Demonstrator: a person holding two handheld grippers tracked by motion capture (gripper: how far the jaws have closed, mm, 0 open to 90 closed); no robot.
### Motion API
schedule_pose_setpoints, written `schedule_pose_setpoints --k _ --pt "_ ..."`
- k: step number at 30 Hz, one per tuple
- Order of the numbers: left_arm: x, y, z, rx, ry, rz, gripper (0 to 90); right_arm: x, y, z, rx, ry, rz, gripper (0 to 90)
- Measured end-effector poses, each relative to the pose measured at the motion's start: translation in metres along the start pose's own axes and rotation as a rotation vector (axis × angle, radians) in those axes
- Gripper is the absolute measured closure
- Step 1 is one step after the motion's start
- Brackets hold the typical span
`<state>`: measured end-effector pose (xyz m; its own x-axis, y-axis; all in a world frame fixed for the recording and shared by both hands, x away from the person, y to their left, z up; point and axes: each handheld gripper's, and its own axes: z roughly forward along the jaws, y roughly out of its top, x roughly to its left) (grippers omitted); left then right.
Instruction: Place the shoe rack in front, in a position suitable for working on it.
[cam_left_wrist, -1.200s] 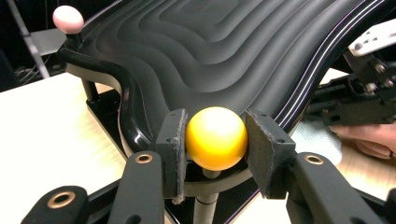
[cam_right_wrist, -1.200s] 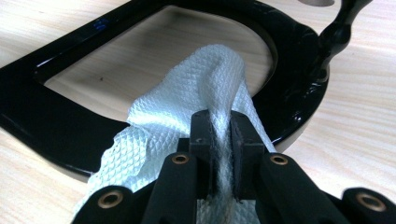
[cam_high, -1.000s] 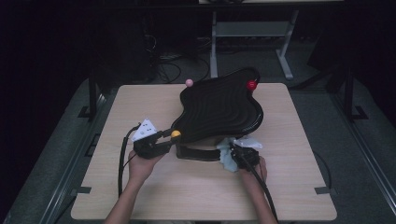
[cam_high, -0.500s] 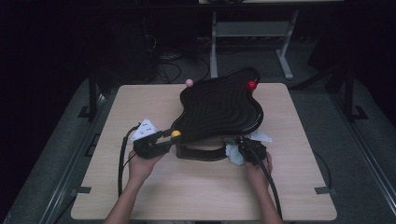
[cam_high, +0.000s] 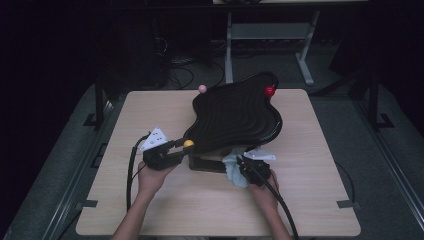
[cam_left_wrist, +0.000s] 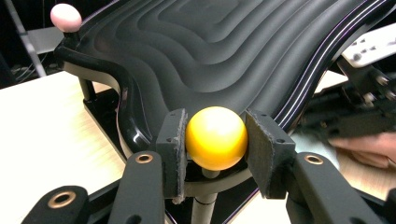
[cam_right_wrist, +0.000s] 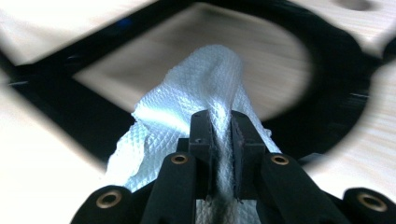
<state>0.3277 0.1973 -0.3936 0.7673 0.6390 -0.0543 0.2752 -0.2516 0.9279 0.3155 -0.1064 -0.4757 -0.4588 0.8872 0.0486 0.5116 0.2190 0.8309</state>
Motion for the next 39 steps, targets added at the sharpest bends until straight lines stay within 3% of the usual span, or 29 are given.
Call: schedule_pose_setpoints --k 2,3,5,7,8,9,12,14,18,19,21,23,25,30,31,33,35,36,37,39 --pt "0.0 0.0 0.0 0.003 0.001 0.001 59.9 0.003 0.001 0.0 0.011 0.011 -0.032 80.3" --pt "0.0 0.0 0.0 0.003 -0.001 0.0 60.0 0.0 0.002 0.0 0.013 0.002 -0.024 80.3" --pt "-0.001 0.0 0.0 0.002 -0.006 0.0 60.0 -0.011 0.001 -0.001 0.005 -0.054 0.007 80.3" --pt "-0.002 0.001 0.001 0.003 -0.007 0.003 60.0 -0.019 -0.001 -0.002 -0.004 -0.054 0.068 80.3" --pt "-0.002 0.001 0.001 0.004 -0.007 0.007 60.0 -0.018 -0.002 -0.003 -0.007 -0.059 0.071 80.3" --pt "-0.002 0.001 0.001 0.004 -0.008 0.008 60.0 -0.014 -0.002 -0.003 -0.004 -0.072 0.052 80.3" --pt "-0.002 0.001 0.001 0.004 -0.009 0.003 60.0 0.0 -0.002 -0.003 0.005 -0.049 -0.001 80.4" --pt "-0.002 0.001 0.001 0.005 -0.01 0.003 60.0 0.001 0.0 -0.004 0.021 -0.057 -0.038 80.4" --pt "-0.004 0.001 0.002 0.005 -0.008 0.007 60.0 -0.007 0.0 -0.003 0.016 -0.075 0.019 80.4" --pt "-0.003 0.001 0.002 0.006 -0.011 0.005 60.0 -0.003 0.0 -0.003 0.015 -0.08 0.014 80.4" --pt "-0.003 0.001 0.002 0.005 -0.013 0.006 60.0 0.006 0.0 -0.002 0.015 -0.045 0.008 80.4" --pt "-0.003 0.001 0.001 0.007 -0.014 0.005 60.0 0.015 0.001 -0.001 0.02 -0.007 -0.041 80.3" --pt "-0.003 0.001 0.001 0.008 -0.014 0.005 60.0 0.016 0.002 -0.002 0.031 -0.008 -0.062 80.3" --pt "-0.005 0.001 0.002 0.007 -0.012 0.008 60.0 0.003 -0.001 -0.006 0.022 -0.057 0.013 80.2" --pt "-0.005 0.001 0.002 0.007 -0.013 0.007 60.0 0.006 -0.002 -0.005 0.015 -0.058 0.004 80.2" --pt "-0.005 0.002 0.002 0.007 -0.012 0.008 60.1 0.017 -0.003 -0.005 0.012 -0.016 -0.011 80.2" --pt "-0.005 0.001 0.002 0.007 -0.013 0.005 60.0 0.03 -0.002 -0.003 0.014 0.024 -0.058 80.2" --pt "-0.005 0.001 0.002 0.008 -0.014 0.004 60.1 0.034 -0.001 -0.003 0.018 0.019 -0.088 80.2" --pt "-0.005 0.001 0.002 0.007 -0.015 0.004 60.0 0.034 0.0 -0.003 0.023 0.018 -0.094 80.3" --pt "-0.005 0.001 0.002 0.009 -0.017 0.007 60.0 0.024 -0.001 -0.004 0.019 -0.005 -0.061 80.4"
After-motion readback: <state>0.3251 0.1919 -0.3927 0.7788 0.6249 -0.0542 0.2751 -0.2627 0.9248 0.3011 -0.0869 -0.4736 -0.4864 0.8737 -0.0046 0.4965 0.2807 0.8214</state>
